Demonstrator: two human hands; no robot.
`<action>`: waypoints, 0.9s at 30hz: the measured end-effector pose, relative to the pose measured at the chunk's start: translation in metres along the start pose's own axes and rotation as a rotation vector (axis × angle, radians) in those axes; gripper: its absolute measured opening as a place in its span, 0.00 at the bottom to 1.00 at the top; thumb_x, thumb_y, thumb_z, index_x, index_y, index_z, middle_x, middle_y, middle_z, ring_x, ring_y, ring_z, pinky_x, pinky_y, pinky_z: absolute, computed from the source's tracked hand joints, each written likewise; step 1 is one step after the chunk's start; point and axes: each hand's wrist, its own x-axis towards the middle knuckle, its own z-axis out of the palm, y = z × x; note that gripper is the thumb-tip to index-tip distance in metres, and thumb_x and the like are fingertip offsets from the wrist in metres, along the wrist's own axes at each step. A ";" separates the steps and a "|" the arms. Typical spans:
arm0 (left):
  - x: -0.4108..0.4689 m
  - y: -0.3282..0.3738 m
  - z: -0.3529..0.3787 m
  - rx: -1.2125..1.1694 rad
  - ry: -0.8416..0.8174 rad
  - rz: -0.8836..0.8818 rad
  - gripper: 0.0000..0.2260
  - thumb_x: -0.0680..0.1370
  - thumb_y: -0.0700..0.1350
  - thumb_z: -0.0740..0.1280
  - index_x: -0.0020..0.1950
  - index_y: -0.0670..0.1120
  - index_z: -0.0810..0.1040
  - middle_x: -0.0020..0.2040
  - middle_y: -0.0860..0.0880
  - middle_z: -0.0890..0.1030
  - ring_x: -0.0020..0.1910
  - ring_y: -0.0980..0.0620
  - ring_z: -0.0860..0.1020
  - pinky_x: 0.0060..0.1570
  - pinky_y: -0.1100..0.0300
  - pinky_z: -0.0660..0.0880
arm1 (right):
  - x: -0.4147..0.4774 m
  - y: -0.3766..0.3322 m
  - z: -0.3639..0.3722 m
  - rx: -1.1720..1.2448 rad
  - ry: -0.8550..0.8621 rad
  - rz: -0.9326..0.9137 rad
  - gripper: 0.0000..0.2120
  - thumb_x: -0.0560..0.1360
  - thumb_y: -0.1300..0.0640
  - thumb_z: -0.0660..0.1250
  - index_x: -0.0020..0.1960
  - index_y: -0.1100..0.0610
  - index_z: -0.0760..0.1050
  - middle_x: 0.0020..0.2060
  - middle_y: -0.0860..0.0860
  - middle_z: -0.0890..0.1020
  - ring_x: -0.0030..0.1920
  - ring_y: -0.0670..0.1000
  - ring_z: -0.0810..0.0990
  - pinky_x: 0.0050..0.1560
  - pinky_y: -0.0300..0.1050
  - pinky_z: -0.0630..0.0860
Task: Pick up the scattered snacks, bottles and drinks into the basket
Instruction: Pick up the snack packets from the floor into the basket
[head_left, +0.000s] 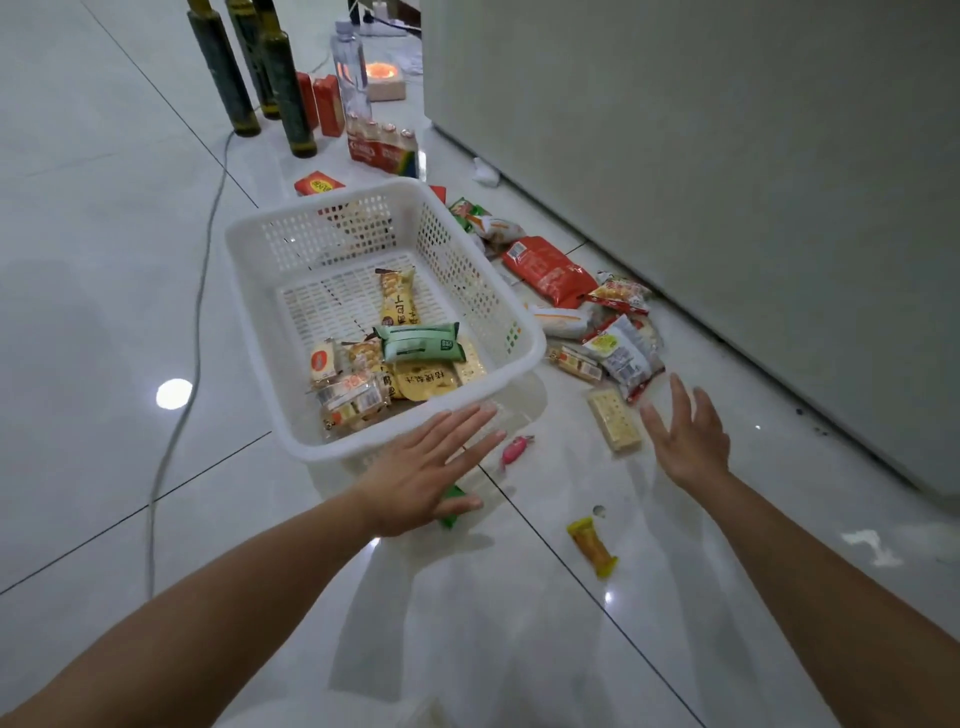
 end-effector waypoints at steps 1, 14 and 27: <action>0.003 0.002 0.003 -0.015 -0.022 0.003 0.32 0.79 0.65 0.46 0.79 0.49 0.47 0.78 0.47 0.47 0.77 0.48 0.44 0.74 0.53 0.40 | -0.001 0.005 0.001 0.007 -0.011 0.015 0.31 0.77 0.36 0.49 0.77 0.44 0.46 0.77 0.54 0.48 0.77 0.57 0.48 0.74 0.60 0.47; 0.010 0.026 0.069 -0.281 -0.294 -0.293 0.45 0.70 0.76 0.48 0.73 0.55 0.26 0.73 0.48 0.25 0.73 0.48 0.26 0.71 0.49 0.32 | 0.020 0.023 0.042 -0.078 -0.156 0.004 0.31 0.78 0.37 0.47 0.77 0.45 0.43 0.77 0.53 0.45 0.77 0.57 0.44 0.74 0.60 0.43; 0.074 0.080 0.075 -0.367 -0.266 -0.165 0.48 0.67 0.77 0.53 0.76 0.57 0.32 0.72 0.43 0.24 0.71 0.42 0.24 0.70 0.45 0.30 | 0.047 0.016 0.073 -0.178 -0.107 -0.252 0.31 0.79 0.39 0.50 0.76 0.41 0.40 0.77 0.51 0.42 0.76 0.54 0.42 0.73 0.58 0.38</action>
